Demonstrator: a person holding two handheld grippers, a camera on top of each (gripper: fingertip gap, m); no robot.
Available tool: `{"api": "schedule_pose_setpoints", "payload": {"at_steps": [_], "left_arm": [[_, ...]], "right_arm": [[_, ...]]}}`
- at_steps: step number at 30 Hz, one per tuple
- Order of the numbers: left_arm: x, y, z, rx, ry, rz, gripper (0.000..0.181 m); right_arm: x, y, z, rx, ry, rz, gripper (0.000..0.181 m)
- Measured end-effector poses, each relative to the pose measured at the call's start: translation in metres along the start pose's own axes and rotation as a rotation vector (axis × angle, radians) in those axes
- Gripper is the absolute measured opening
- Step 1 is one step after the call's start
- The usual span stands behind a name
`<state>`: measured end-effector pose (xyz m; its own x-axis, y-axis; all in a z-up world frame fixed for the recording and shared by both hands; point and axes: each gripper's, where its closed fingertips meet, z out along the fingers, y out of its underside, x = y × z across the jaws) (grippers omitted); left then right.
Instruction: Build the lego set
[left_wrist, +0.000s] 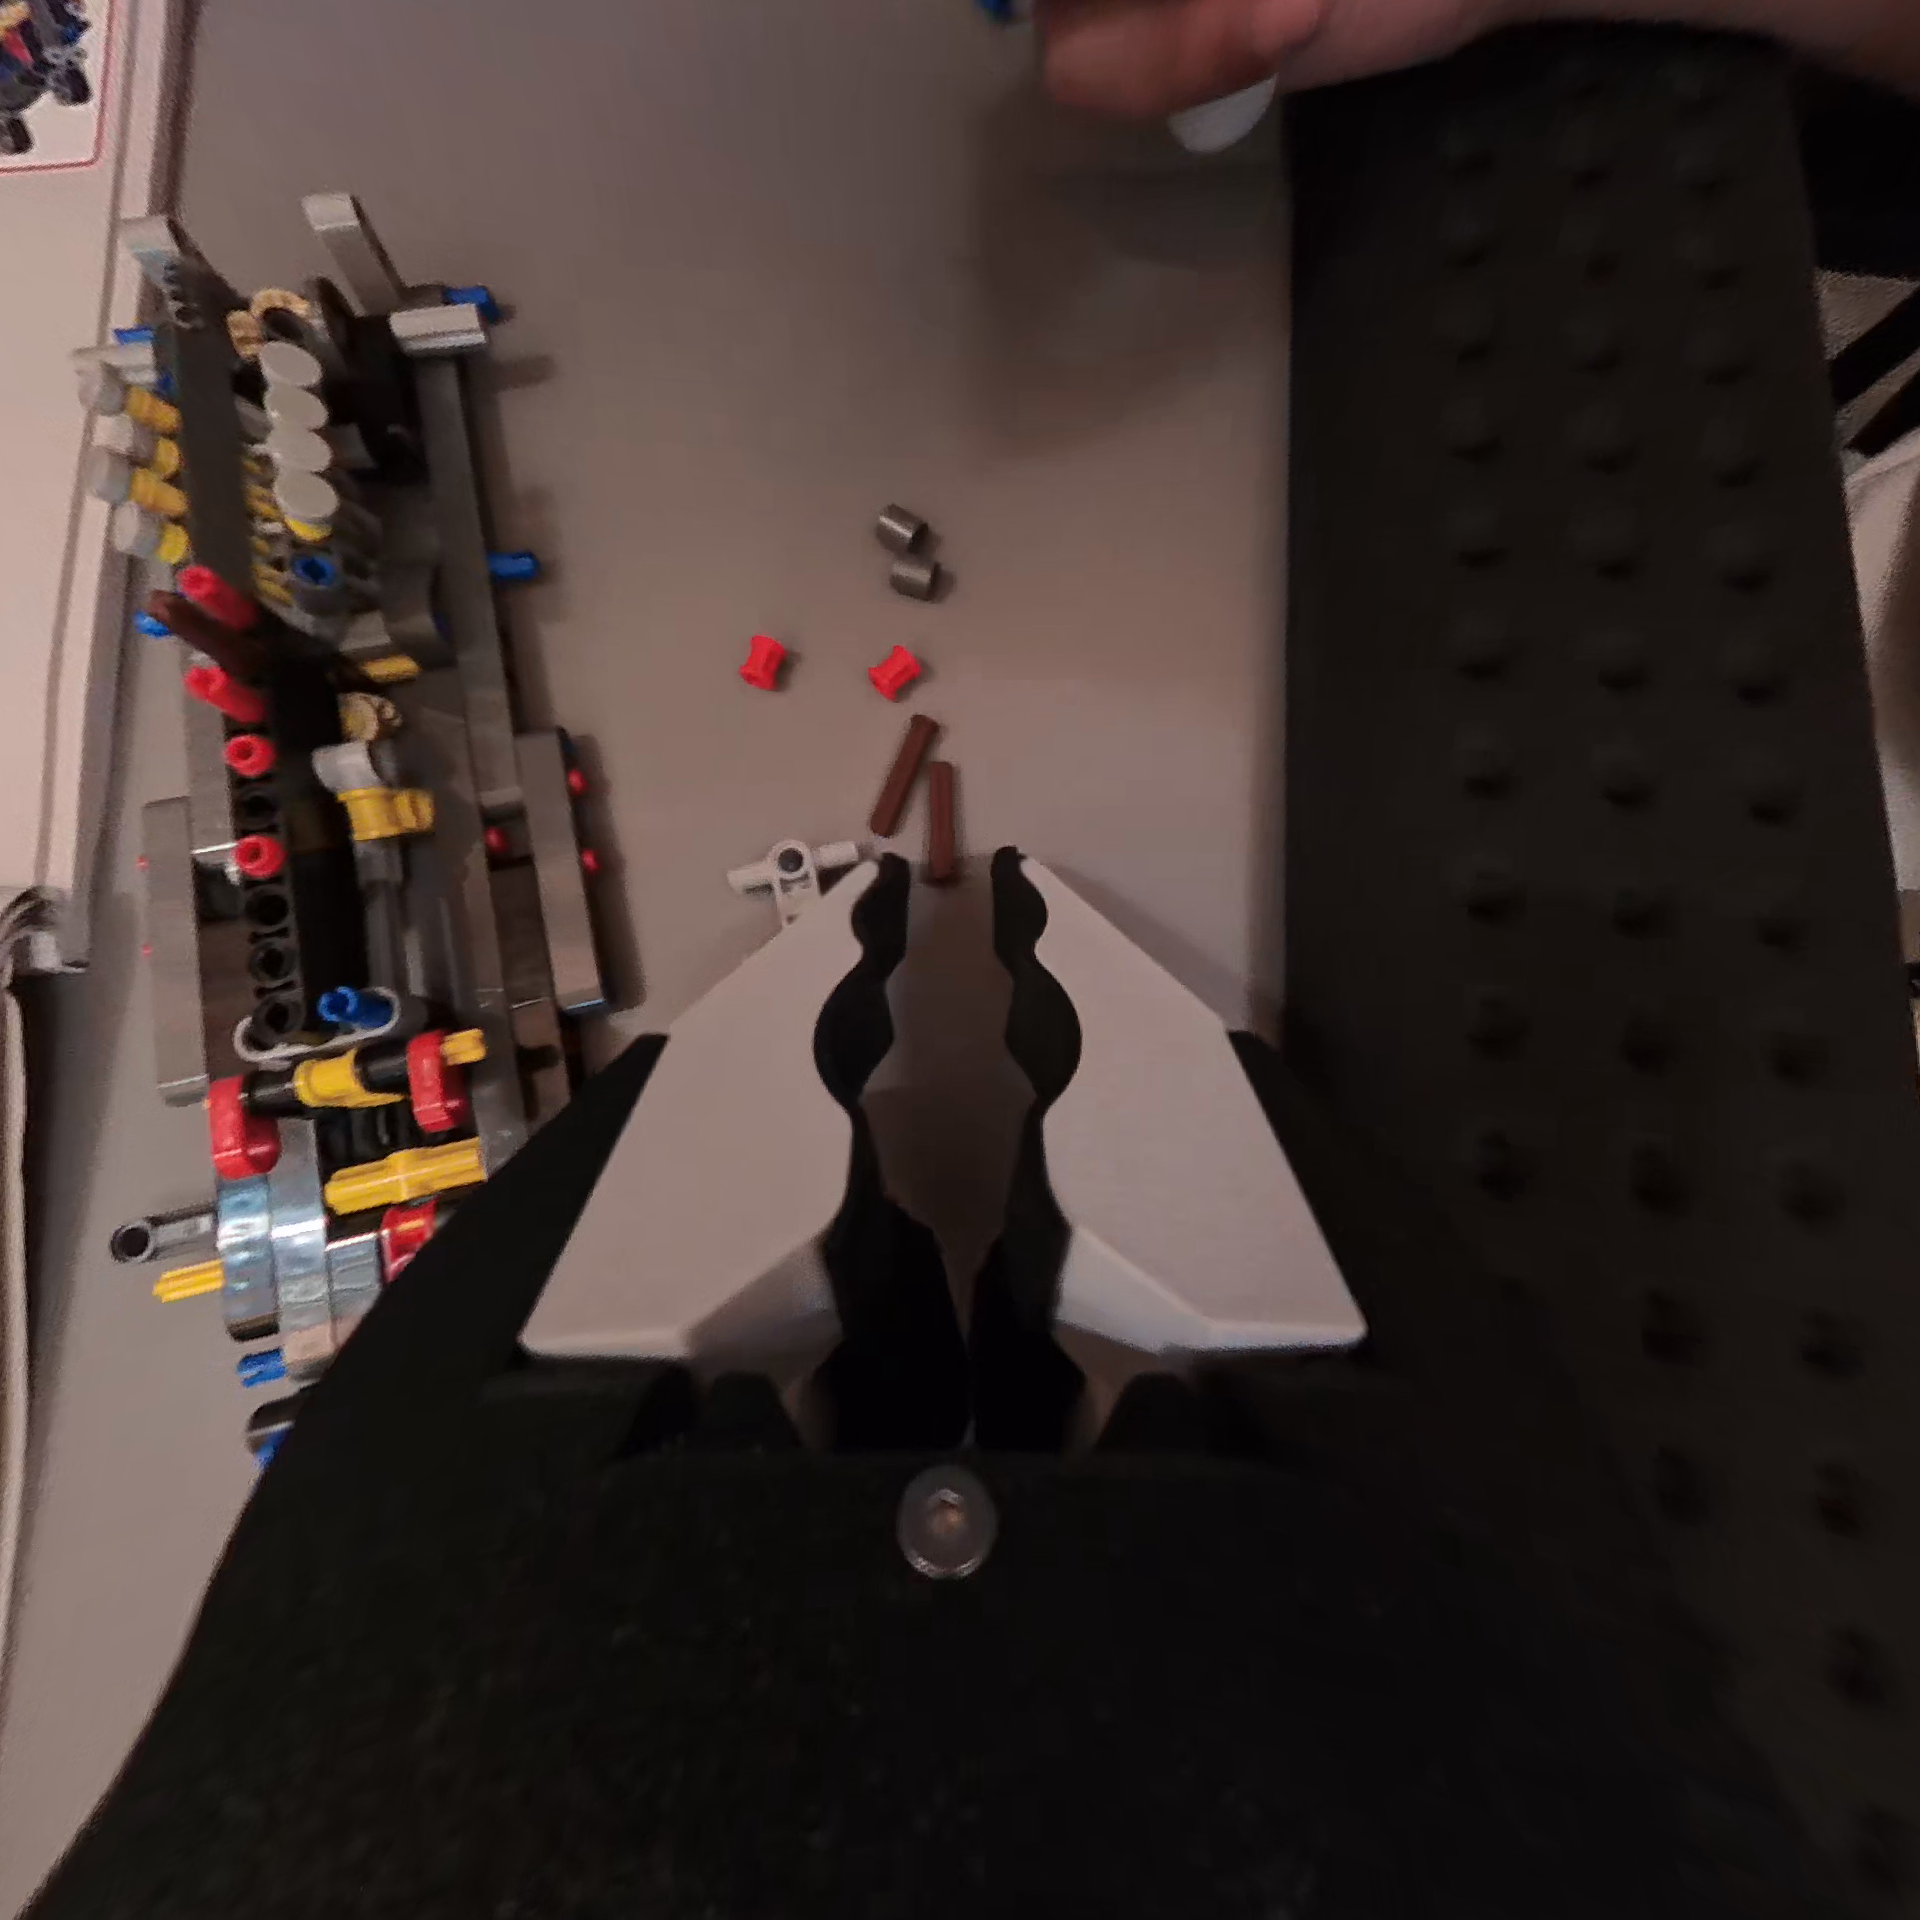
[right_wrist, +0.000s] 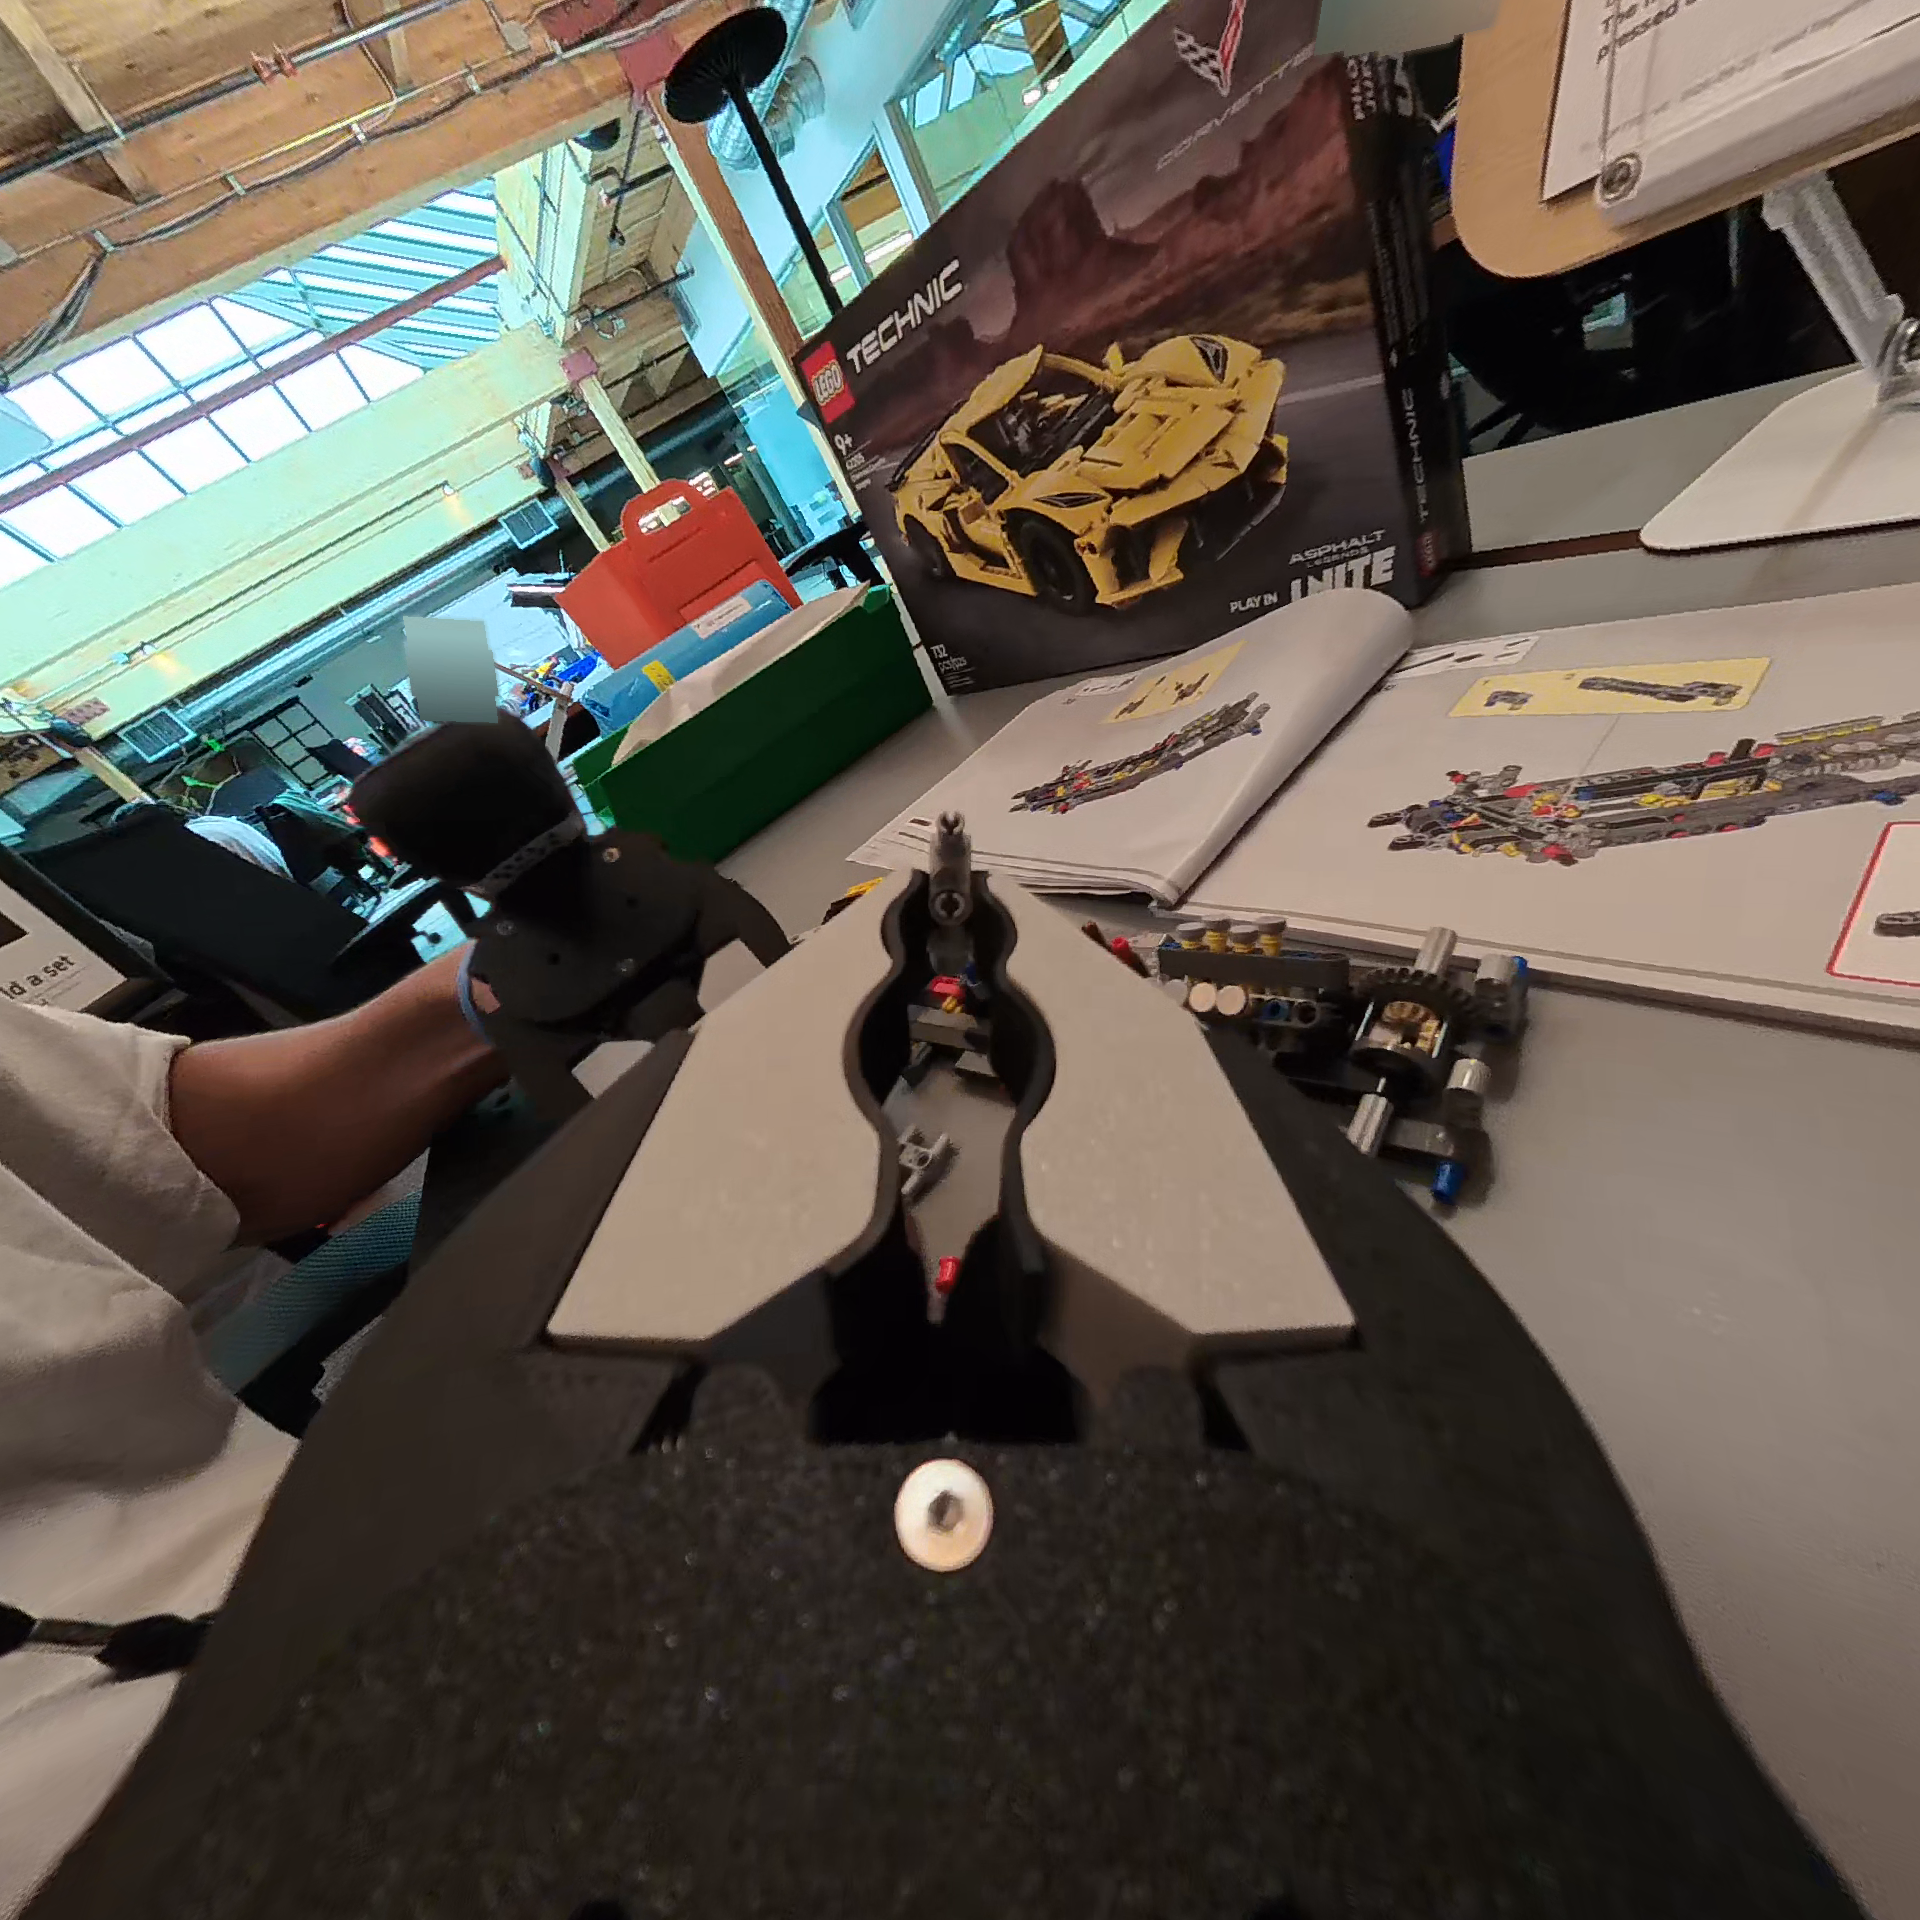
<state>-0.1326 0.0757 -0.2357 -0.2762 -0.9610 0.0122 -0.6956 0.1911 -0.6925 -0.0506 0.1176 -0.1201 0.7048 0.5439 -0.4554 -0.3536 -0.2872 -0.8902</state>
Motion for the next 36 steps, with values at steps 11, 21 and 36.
{"api": "schedule_pose_setpoints", "payload": {"at_steps": [11, 21, 36], "left_arm": [[-0.003, -0.008, -0.006, 0.068, -0.040, -0.093, 0.004], [-0.017, -0.059, -0.112, 0.617, 0.048, -0.694, 0.003], [-0.024, -0.069, -0.131, 0.788, 0.431, -1.300, 0.002]], "right_arm": [[-0.001, 0.008, 0.007, -0.043, 0.015, -0.063, 0.006], [-0.019, 0.015, 0.047, -0.062, 0.016, -0.154, 0.005], [-0.077, 0.020, 0.075, -0.026, -0.188, -0.138, 0.006]]}}
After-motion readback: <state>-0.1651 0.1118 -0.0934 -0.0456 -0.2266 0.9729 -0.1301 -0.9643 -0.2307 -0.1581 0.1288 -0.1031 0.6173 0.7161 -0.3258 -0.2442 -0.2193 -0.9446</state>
